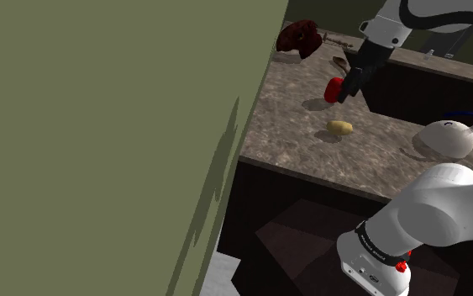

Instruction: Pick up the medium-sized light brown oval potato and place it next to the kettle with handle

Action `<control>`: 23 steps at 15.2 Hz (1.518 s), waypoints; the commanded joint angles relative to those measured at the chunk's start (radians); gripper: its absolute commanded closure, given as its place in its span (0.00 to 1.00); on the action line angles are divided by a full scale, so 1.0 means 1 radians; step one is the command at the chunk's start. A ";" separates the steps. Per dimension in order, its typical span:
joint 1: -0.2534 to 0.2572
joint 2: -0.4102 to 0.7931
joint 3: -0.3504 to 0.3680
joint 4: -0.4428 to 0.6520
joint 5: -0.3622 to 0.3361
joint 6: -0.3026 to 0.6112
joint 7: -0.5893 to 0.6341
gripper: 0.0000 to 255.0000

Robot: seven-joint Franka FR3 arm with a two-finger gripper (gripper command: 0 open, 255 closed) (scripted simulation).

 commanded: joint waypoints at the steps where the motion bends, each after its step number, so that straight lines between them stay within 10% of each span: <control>1: -0.005 0.030 -0.051 -0.012 -0.034 0.032 -0.080 0.00; 12: 0.006 0.309 -0.294 -0.003 -0.139 0.255 -0.462 0.00; 23: 0.037 0.655 -0.452 0.094 -0.057 0.455 -0.795 0.00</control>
